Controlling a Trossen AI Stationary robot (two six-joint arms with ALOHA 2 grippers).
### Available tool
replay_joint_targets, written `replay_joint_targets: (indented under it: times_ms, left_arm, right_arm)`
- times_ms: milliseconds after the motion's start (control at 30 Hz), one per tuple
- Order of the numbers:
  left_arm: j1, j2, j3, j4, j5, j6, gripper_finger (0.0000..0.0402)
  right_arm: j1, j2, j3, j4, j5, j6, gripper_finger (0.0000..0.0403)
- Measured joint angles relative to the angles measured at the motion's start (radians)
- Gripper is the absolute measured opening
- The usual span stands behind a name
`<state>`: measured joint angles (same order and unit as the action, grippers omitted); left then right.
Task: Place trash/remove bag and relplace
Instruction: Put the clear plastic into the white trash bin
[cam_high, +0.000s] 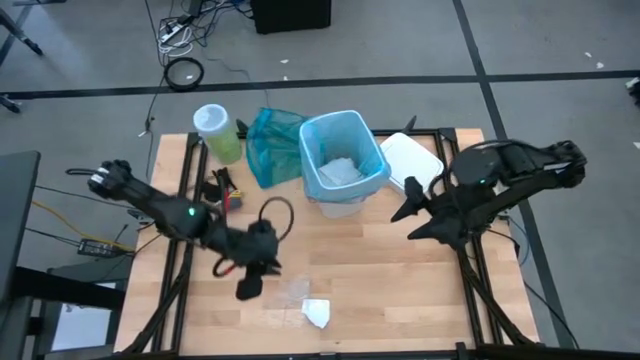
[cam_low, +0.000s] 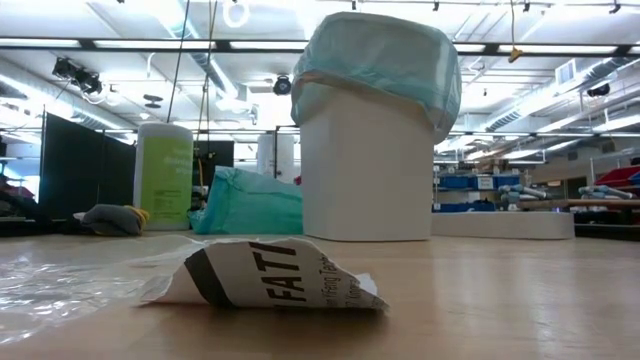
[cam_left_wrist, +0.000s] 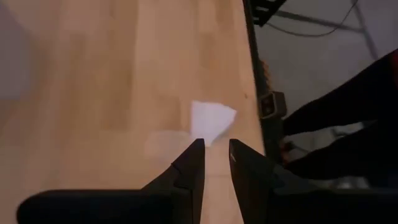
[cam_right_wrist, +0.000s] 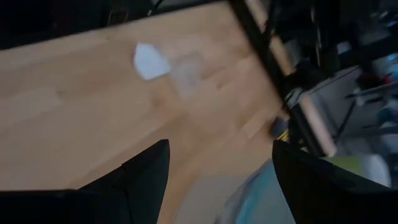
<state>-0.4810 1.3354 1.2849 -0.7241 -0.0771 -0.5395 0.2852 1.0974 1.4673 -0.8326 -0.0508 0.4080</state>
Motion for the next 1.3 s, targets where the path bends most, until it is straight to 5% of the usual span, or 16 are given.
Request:
replay_joint_targets:
  times_ms: [267, 567, 700, 1300]
  left_arm:
    - [-0.182, 0.012, -0.253, 0.245, -0.012, -0.231, 0.0083]
    - [-0.330, 0.013, -0.498, 0.498, -0.287, -0.459, 0.0083]
    - [-0.334, 0.047, -0.582, 0.629, -0.330, -0.488, 0.0083]
    - [-0.334, 0.327, -0.598, 0.833, -0.319, -0.488, 0.0083]
  right_arm:
    - [0.000, 0.040, 0.000, -0.063, 0.028, 0.007, 0.0270]
    - [0.000, 0.046, 0.000, -0.065, 0.067, 0.009, 0.0270]
    - [0.000, 0.046, 0.000, -0.063, 0.077, 0.014, 0.0270]
    - [-0.002, 0.046, 0.000, -0.059, 0.156, 0.045, 0.0270]
